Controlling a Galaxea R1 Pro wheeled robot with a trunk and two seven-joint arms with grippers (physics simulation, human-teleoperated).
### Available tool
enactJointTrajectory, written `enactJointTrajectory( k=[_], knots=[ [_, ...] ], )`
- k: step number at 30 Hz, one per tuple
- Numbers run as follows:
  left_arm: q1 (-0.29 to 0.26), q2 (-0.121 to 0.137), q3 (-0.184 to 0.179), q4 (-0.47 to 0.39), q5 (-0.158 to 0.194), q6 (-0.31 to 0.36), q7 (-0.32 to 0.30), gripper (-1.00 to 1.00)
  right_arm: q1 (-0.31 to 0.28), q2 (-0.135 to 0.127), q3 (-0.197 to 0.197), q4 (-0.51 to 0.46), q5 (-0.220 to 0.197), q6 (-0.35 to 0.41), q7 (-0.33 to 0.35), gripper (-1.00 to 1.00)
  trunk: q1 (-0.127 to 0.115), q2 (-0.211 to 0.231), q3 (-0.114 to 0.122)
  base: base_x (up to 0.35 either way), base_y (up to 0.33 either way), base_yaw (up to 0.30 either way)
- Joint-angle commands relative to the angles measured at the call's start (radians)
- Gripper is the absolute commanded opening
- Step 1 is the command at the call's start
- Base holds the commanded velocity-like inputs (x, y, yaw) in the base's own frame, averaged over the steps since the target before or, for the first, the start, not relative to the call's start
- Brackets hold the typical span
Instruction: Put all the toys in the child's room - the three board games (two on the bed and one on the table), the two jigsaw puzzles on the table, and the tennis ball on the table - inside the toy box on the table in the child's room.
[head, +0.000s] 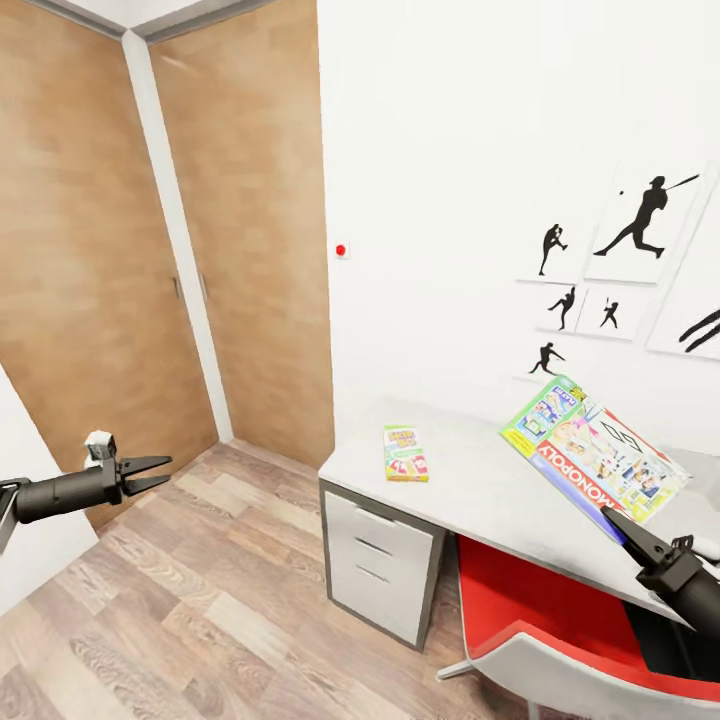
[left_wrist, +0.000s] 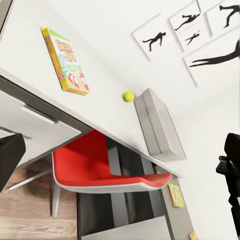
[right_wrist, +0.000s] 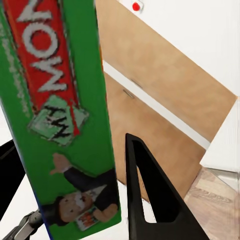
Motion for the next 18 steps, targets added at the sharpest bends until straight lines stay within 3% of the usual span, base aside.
enactJointTrajectory(
  k=[1, 18],
  knots=[
    [-0.001, 0.0, 0.002, -0.001, -0.005, 0.011, -0.006, 1.0, -0.001, 0.0, -0.001, 0.0, -0.002, 0.006, 0.002, -1.0, 0.001, -0.002, -0.002, 0.0, 0.0, -0.279],
    [-0.001, 0.001, 0.002, -0.001, -0.006, 0.01, -0.007, 1.0, -0.002, -0.001, -0.001, 0.002, -0.002, 0.002, 0.003, -1.0, 0.001, -0.002, -0.002, 0.0, 0.0, -0.28]
  ],
)
